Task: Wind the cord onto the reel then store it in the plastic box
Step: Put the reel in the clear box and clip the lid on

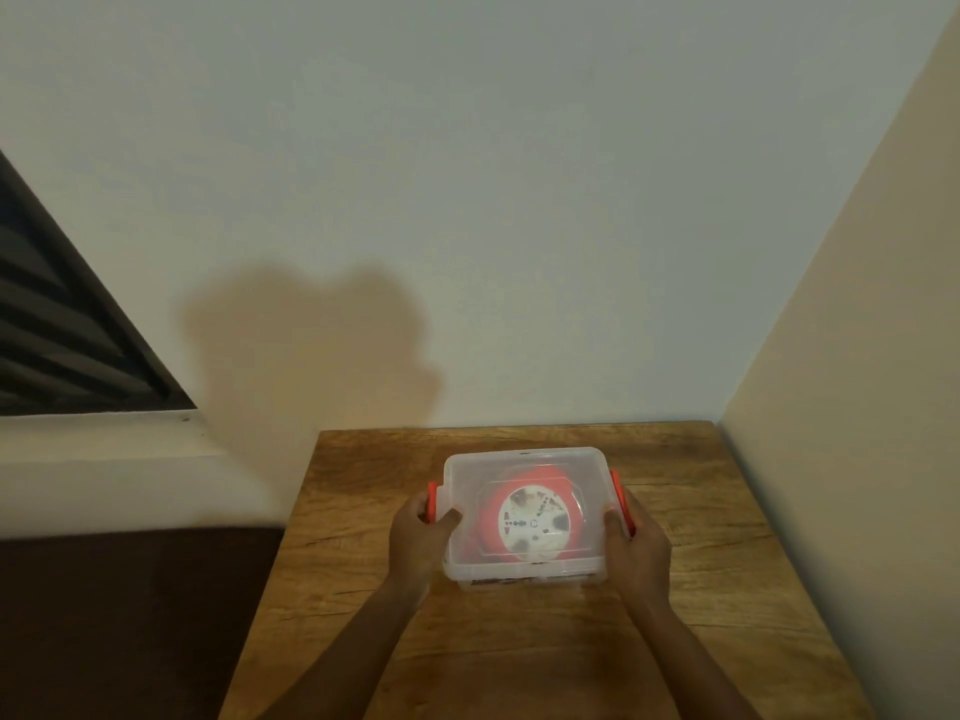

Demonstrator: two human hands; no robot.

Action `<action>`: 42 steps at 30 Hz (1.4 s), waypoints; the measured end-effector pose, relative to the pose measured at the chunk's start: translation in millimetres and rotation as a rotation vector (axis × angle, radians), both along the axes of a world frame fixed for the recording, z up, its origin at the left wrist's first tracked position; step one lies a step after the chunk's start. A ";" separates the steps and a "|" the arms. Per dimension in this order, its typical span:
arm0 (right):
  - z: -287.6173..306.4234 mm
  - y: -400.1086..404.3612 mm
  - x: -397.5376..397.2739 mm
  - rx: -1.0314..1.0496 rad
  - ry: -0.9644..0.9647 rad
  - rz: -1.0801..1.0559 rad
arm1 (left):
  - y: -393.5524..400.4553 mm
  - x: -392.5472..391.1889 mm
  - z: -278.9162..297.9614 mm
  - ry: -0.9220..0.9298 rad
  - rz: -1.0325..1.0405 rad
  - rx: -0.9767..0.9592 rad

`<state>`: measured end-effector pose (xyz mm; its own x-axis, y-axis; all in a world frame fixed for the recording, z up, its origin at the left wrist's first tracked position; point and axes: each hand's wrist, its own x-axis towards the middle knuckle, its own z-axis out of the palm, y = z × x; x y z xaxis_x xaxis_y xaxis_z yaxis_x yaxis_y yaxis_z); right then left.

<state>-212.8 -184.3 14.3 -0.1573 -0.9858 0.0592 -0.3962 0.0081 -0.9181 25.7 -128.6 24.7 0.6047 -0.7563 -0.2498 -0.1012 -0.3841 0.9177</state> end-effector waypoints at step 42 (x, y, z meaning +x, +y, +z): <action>-18.7 -4.8 -21.8 0.310 -0.716 0.200 | 12.7 -23.2 7.3 0.618 -0.184 -0.286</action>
